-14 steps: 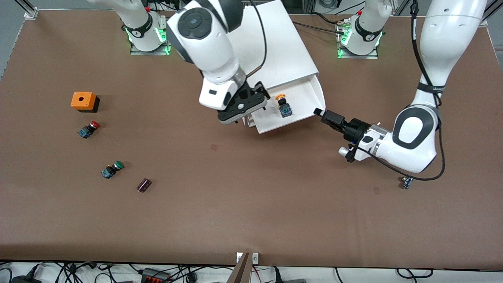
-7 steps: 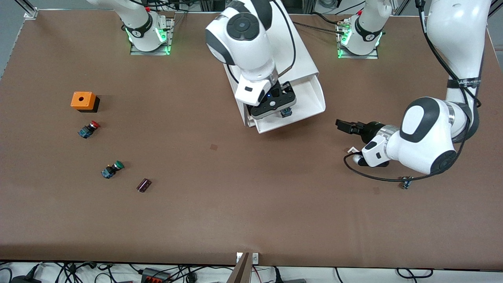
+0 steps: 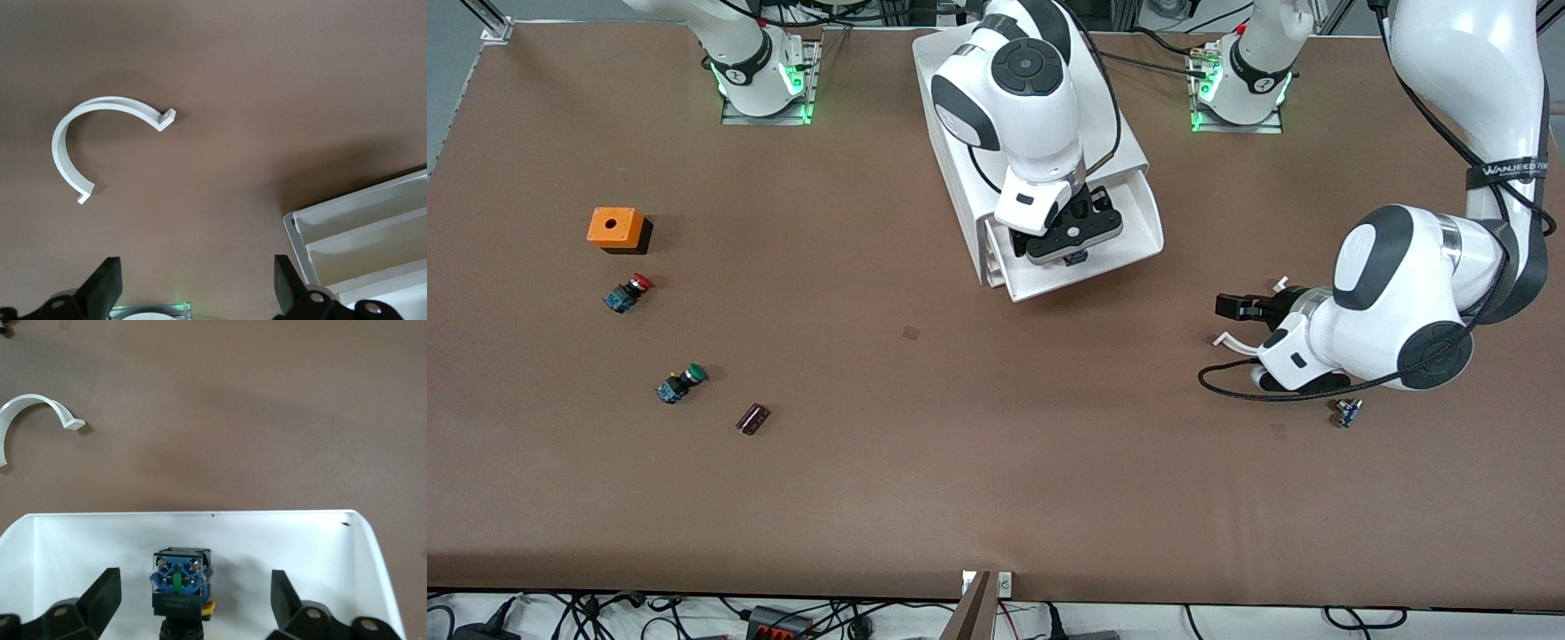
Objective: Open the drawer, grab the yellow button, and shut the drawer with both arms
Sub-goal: 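Close the right gripper on the yellow-based blue button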
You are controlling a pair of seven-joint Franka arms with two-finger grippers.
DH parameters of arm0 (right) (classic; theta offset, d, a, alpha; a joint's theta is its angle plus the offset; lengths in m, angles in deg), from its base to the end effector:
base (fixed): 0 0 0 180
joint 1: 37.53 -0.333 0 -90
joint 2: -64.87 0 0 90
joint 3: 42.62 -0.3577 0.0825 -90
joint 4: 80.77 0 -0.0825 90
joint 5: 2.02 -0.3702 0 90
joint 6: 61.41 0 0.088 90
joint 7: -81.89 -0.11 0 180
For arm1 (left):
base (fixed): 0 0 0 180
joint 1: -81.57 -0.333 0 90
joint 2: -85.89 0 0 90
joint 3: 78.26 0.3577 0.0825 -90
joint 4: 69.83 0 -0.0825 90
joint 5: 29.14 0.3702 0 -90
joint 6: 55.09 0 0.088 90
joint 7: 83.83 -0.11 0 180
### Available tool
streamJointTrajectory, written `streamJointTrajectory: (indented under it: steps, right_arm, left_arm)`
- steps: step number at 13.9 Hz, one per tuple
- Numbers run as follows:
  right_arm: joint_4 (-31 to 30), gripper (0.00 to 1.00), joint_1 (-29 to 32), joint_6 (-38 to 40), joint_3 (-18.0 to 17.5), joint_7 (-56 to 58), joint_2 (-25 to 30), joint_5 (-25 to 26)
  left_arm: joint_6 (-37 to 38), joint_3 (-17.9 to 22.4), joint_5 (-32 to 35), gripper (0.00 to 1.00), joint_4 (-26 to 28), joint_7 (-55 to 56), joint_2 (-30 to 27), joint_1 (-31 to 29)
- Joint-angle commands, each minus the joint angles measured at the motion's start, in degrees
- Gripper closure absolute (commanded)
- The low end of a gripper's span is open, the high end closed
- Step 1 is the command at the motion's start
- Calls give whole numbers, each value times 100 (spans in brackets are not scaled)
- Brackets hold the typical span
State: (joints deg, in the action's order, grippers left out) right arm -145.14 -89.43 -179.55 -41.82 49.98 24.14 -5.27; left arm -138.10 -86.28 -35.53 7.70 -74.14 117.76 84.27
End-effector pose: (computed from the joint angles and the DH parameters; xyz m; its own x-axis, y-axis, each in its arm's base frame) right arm 0.4879 0.6155 0.4462 0.9405 0.2959 0.1670 0.3217 -0.9336 -0.1578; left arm 0.6550 -0.1173 0.4148 0.8868 -0.0268 -0.4614 0.0229 -0.9945 0.1019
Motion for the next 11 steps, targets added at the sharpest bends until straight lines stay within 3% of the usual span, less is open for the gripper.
streamJointTrajectory:
  steps: [1,5,11]
  right_arm:
    - [232,8,-198,28,70,-298,-207,105]
    - [223,19,-225,19,61,-377,-269,149]
    - [240,83,-216,10,70,-351,-287,149]
  left_arm:
    - [-22,20,173,0,-388,42,91,81]
    - [-400,81,226,0,-512,103,188,55]
    - [-418,81,226,0,-485,209,188,64]
